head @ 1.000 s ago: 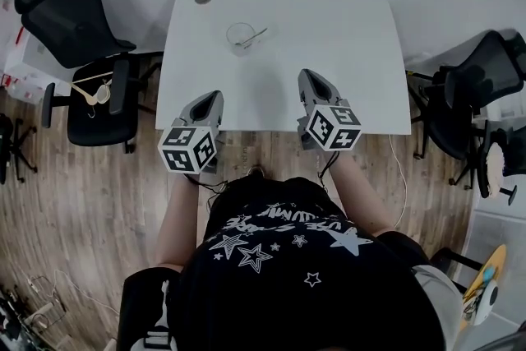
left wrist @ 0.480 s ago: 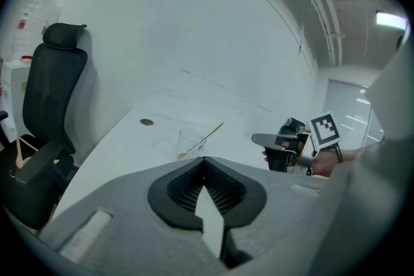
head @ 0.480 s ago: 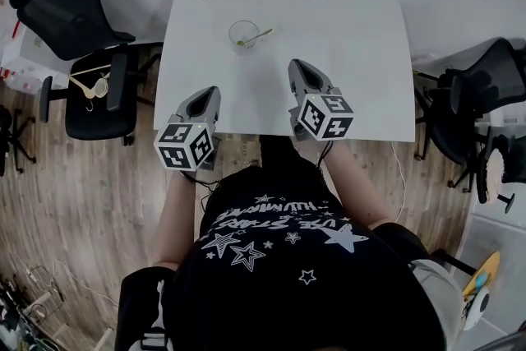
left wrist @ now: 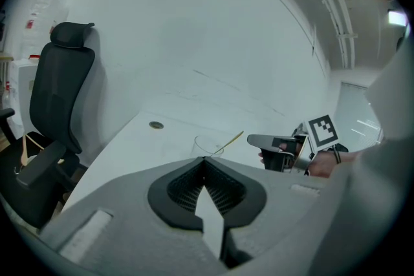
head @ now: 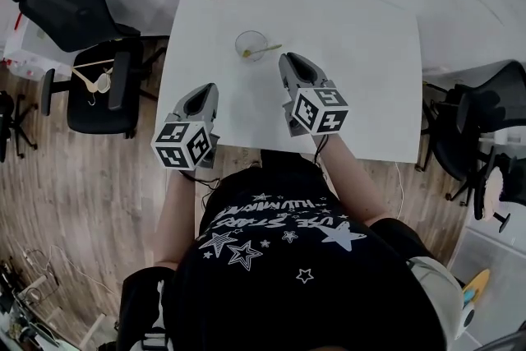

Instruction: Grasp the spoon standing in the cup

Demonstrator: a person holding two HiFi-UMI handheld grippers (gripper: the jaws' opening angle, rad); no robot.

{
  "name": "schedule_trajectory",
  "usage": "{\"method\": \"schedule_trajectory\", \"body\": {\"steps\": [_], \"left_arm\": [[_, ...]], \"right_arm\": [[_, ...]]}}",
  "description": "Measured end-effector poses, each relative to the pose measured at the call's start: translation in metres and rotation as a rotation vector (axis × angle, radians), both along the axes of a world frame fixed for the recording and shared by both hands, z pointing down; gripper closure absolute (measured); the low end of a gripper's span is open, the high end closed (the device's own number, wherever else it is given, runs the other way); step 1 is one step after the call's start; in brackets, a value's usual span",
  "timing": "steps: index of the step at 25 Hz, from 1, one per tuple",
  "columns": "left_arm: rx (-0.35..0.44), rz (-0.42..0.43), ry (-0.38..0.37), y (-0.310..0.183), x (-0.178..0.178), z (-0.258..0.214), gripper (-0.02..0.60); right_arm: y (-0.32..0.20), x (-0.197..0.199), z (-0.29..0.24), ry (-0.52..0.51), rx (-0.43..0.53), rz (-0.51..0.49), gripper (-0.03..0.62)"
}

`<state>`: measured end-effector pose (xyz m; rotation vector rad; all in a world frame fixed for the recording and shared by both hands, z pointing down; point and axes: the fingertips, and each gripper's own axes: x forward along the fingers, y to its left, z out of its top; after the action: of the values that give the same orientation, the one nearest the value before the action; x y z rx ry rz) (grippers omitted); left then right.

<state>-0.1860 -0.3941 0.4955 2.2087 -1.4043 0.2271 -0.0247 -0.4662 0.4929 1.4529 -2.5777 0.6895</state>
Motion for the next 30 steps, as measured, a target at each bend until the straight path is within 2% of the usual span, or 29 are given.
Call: {"method": "schedule_trajectory", "body": {"steps": [7,17,30], "left_arm": [[-0.027,-0.030,0.003,-0.011,-0.008,0.010,0.577],[-0.049,-0.063,0.005,-0.019,-0.019,0.017,0.577],[-0.054,-0.070,0.012,-0.021,-0.018,0.021,0.577]], "right_arm": [[-0.013,-0.023,0.013,0.014,-0.029,-0.069,0.490],[-0.029,-0.029,0.017,0.003,-0.034,-0.060,0.490],[-0.031,-0.032,0.020,0.009,-0.036,-0.070,0.547]]}}
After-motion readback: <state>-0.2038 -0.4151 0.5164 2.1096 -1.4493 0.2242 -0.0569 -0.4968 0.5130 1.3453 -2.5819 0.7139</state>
